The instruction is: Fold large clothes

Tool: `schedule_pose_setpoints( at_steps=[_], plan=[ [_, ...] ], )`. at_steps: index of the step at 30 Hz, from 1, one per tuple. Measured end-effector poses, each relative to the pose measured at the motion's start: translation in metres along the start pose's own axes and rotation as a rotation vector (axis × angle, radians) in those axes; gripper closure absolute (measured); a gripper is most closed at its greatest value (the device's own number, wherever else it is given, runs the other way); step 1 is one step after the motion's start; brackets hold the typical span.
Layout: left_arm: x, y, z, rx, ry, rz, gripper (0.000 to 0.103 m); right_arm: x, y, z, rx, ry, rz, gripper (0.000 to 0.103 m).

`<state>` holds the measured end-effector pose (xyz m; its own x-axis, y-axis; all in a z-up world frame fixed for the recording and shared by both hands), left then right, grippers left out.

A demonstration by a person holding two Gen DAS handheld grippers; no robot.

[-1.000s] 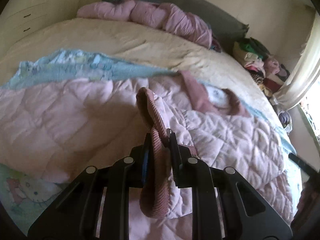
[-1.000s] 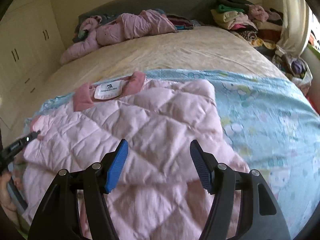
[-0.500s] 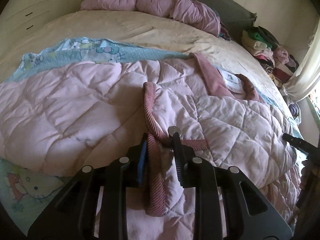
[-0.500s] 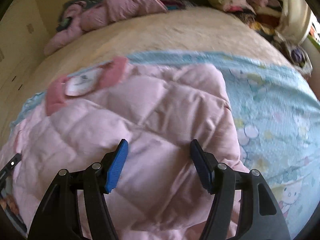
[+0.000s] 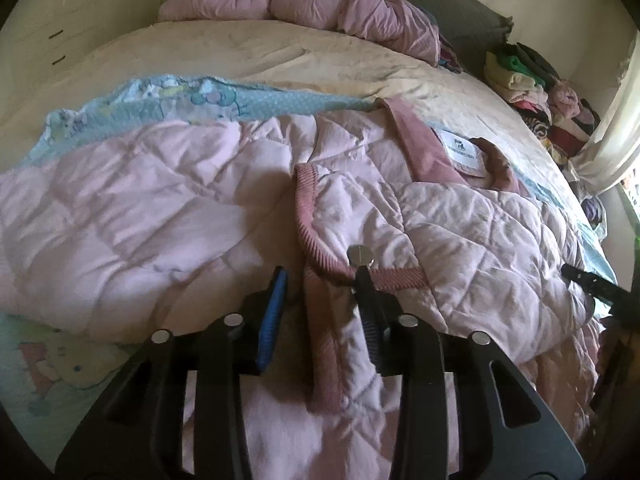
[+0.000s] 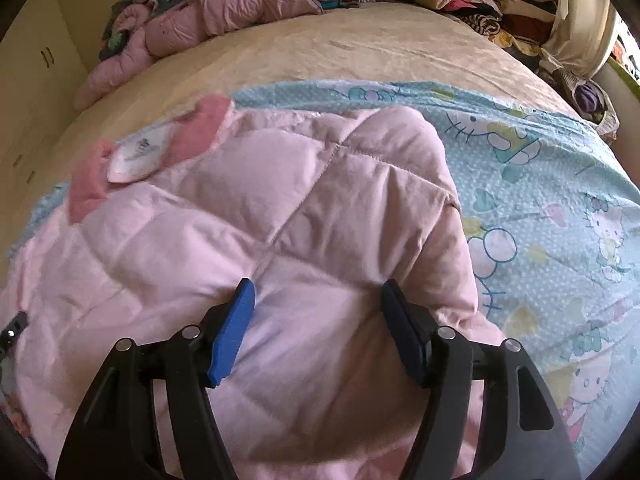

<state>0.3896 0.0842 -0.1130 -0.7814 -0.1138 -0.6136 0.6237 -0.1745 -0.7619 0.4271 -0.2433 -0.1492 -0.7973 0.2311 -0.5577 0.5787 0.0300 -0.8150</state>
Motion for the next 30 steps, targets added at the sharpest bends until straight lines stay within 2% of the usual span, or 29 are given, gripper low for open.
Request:
schedule_pose_setpoints(
  at_steps=[1, 3, 5, 8, 12, 21, 30],
  plan=[
    [-0.002, -0.006, 0.001, 0.0, 0.002, 0.01, 0.064, 0.001, -0.007, -0.002, -0.021, 0.007, 0.01, 0.032],
    [-0.005, -0.019, 0.004, 0.013, -0.002, 0.032, 0.044, 0.002, -0.02, -0.005, -0.049, 0.012, 0.034, 0.018],
    [-0.008, -0.029, 0.009, 0.031, 0.005, 0.043, 0.036, 0.003, -0.035, -0.012, -0.075, -0.002, 0.066, 0.013],
    [-0.009, -0.041, 0.013, 0.016, 0.015, 0.052, 0.01, 0.006, -0.055, -0.025, -0.097, -0.025, 0.093, 0.009],
    [-0.008, -0.053, 0.013, 0.031, -0.018, 0.051, 0.01, 0.01, -0.075, -0.043, -0.149, -0.035, 0.104, 0.005],
    [-0.007, -0.079, -0.008, -0.043, -0.047, 0.067, 0.009, 0.014, -0.122, -0.099, -0.231, -0.115, 0.151, 0.004],
    [-0.015, -0.103, -0.046, -0.116, -0.089, 0.114, 0.009, 0.012, -0.151, -0.154, -0.274, -0.191, 0.175, 0.004]
  ],
)
Point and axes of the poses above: each gripper's, at about its wrist camera, not at the fingertips, and y roughly the way its jaws point, z to its right, x to its underside, the point moved 7 cm from there along y, roughly the way its jaws point
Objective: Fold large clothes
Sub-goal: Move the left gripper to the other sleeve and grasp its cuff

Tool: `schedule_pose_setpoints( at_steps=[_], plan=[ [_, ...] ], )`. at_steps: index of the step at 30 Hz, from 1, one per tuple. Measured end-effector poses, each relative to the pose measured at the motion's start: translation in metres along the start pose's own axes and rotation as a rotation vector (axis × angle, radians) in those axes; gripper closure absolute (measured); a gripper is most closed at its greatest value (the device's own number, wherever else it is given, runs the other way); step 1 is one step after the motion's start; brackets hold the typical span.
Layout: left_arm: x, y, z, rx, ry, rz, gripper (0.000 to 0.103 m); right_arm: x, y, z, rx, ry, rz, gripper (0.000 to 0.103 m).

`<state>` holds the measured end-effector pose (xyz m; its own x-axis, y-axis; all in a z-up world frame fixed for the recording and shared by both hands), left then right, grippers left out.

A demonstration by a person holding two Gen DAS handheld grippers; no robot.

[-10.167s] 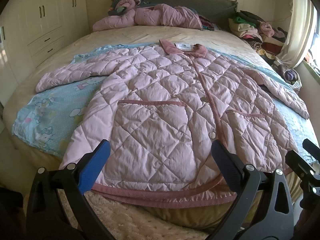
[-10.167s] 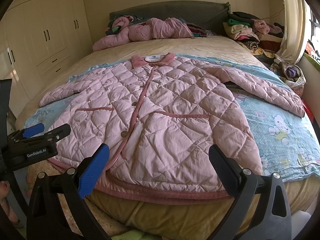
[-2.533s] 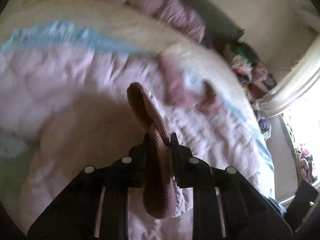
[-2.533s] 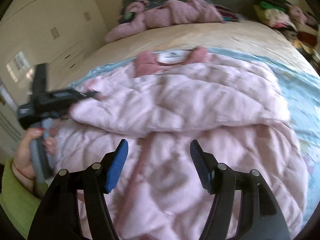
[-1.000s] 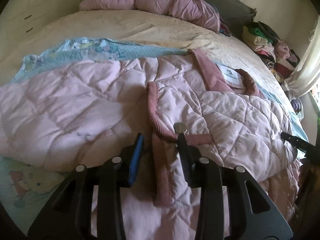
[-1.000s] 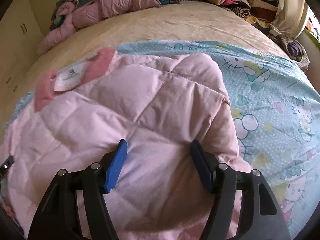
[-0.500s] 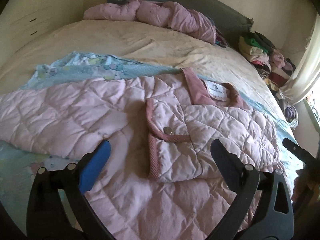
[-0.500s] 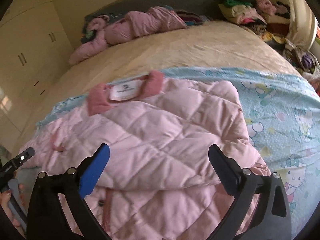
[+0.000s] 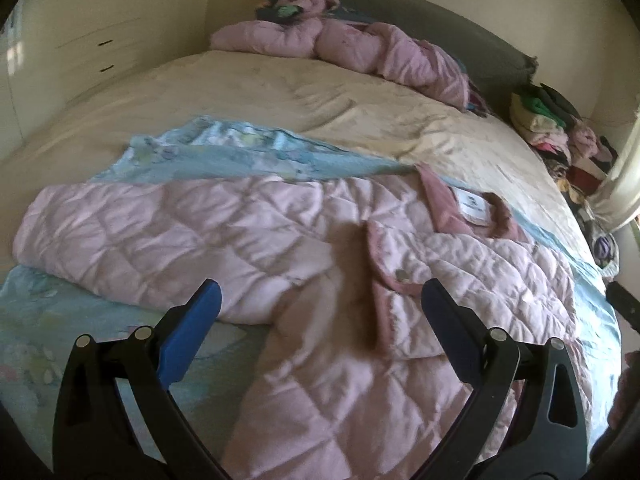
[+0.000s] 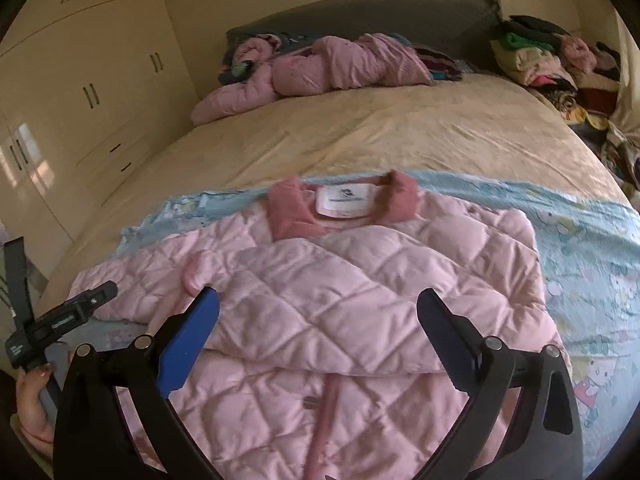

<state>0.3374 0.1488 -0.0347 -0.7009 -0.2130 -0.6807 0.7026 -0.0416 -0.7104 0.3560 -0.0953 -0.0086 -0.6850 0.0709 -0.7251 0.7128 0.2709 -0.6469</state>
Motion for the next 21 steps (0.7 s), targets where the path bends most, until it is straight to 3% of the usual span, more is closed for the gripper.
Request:
schedule_pose_setpoints(
  at_steps=[21],
  plan=[
    [-0.009, -0.011, -0.124, -0.169, -0.217, 0.031, 0.009, -0.013, 0.031, -0.152, -0.187, -0.151, -0.029, 0.004]
  ],
)
Point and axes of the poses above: each gripper's, at about its wrist camera, not at the fingertips, and y roughly the way its jaws point, z to its right, x to its underside, the point moved 7 cm from there along y, roughly the way its jaws point
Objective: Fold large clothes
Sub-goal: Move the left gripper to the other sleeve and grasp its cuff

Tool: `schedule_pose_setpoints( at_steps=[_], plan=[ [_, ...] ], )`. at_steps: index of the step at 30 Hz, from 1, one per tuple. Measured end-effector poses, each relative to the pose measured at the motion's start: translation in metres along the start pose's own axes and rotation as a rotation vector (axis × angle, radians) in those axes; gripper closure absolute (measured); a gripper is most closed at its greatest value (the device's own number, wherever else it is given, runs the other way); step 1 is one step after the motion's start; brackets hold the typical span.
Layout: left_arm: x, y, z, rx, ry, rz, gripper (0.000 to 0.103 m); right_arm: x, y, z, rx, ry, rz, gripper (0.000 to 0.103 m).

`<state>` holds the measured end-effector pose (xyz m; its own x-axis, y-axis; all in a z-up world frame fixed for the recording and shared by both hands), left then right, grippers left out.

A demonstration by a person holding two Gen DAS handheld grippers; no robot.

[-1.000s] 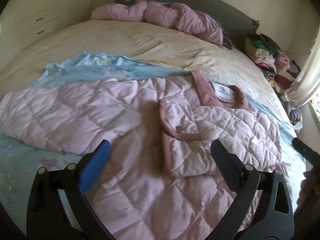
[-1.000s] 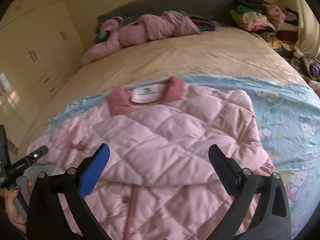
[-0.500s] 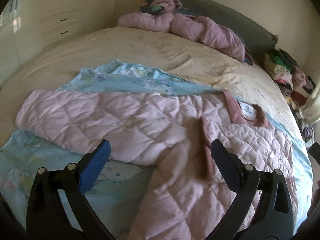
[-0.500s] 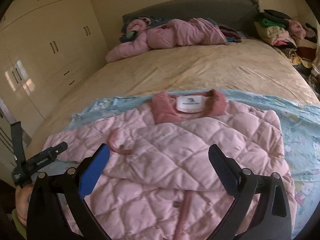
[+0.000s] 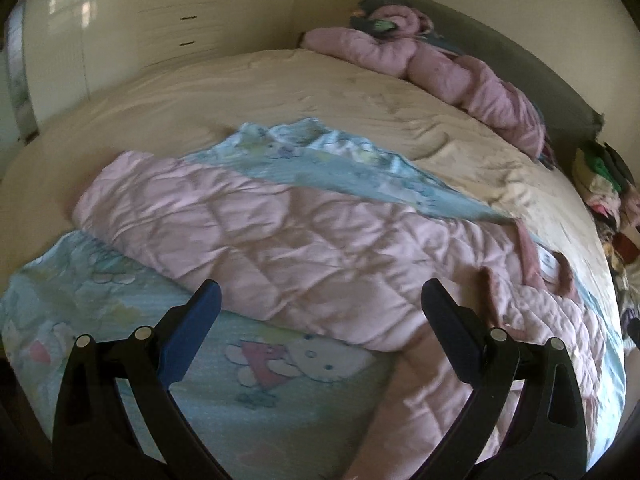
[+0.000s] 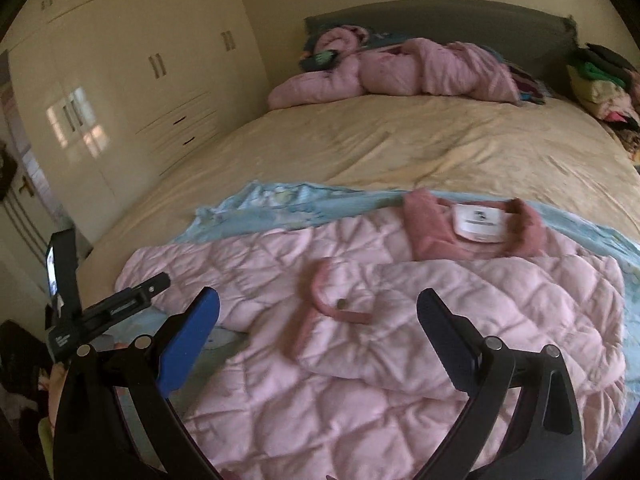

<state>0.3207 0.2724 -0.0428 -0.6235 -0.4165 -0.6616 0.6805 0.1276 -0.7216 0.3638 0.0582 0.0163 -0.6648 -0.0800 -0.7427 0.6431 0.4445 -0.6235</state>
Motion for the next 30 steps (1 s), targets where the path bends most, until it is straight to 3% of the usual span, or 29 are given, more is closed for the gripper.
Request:
schedule_pose_setpoints(
  at_steps=[16, 21, 30],
  plan=[
    [0.003, 0.037, -0.089, -0.061, -0.222, -0.069, 0.01, 0.031, 0.065, -0.089, -0.123, -0.107, -0.115, 0.004],
    [0.005, 0.051, -0.114, -0.065, -0.292, -0.081, 0.01, 0.041, 0.076, -0.094, -0.15, -0.086, -0.142, 0.004],
    [0.006, 0.074, -0.156, 0.006, -0.483, -0.059, 0.009, 0.053, 0.089, -0.074, -0.149, -0.041, -0.177, 0.004]
  ],
)
Point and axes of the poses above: each gripper's, at about its wrist camera, not at the fingertips, and y roughly the way its jaws point, z to its right, x to its underside, the point moved 7 cm from there along y, roughly the way its jaws point
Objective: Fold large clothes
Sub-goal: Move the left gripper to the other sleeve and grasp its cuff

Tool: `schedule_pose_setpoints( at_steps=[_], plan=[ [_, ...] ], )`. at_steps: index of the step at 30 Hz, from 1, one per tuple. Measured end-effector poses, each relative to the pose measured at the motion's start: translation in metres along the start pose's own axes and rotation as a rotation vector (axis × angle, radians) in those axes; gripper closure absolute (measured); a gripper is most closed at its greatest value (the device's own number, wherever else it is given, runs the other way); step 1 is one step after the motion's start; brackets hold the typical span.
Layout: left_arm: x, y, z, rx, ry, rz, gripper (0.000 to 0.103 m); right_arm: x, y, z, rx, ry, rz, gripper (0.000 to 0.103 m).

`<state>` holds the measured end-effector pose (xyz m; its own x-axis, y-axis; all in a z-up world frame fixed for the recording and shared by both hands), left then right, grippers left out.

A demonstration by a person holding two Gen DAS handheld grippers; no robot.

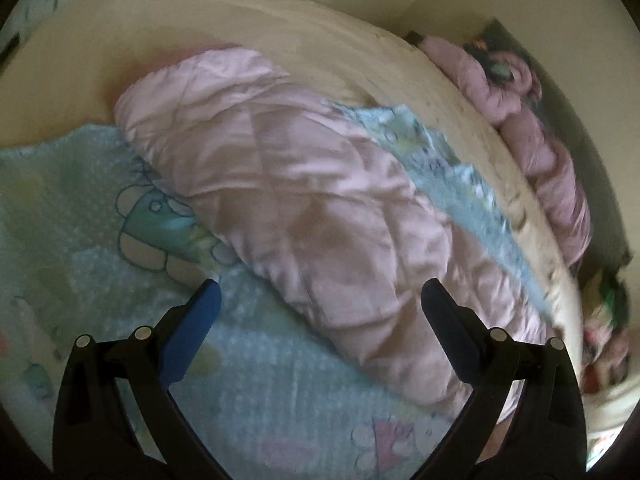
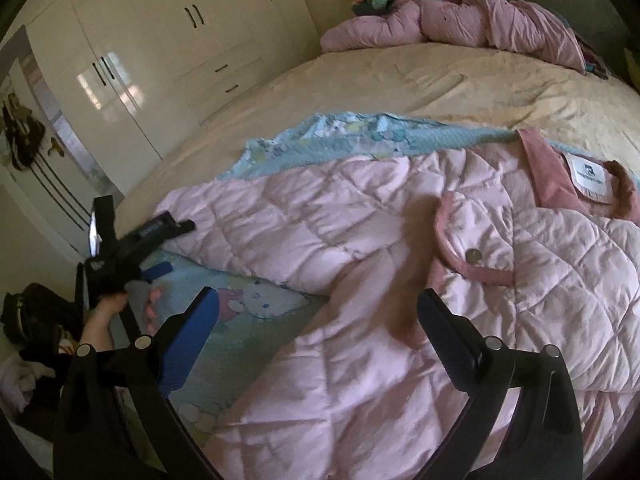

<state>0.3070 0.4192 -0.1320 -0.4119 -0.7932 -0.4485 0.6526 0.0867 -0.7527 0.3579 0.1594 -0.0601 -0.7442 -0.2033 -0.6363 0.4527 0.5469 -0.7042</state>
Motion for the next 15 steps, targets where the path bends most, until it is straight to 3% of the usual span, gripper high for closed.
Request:
schedule_pose_setpoints(
  at_steps=[5, 10, 11, 14, 15],
  plan=[
    [-0.015, 0.012, -0.017, 0.071, -0.127, 0.053, 0.01, 0.005, -0.003, 0.017, 0.016, 0.011, 0.001, 0.004],
    [-0.029, 0.011, -0.018, 0.096, -0.145, 0.141, 0.011, 0.006, -0.004, 0.032, 0.058, -0.004, 0.0, 0.004],
    [-0.029, 0.01, -0.02, 0.101, -0.16, 0.145, 0.022, 0.007, -0.005, 0.035, 0.063, -0.004, 0.002, 0.004],
    [-0.031, 0.002, -0.025, 0.104, -0.167, 0.172, 0.081, 0.01, -0.007, 0.043, 0.068, 0.015, 0.006, 0.004],
    [-0.031, -0.002, -0.024, 0.124, -0.166, 0.176, 0.086, 0.011, -0.009, 0.046, 0.064, 0.025, 0.009, 0.004]
  ],
)
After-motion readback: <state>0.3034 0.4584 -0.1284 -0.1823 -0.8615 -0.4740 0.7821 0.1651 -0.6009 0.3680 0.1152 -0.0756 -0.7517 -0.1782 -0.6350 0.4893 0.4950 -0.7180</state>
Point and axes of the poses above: each gripper's, at about its wrist camera, not at the fingertips, and y roughly the way its jaws point, z to its right, x to its underside, the point moved 7 cm from there along y, roughly the way its jaws point
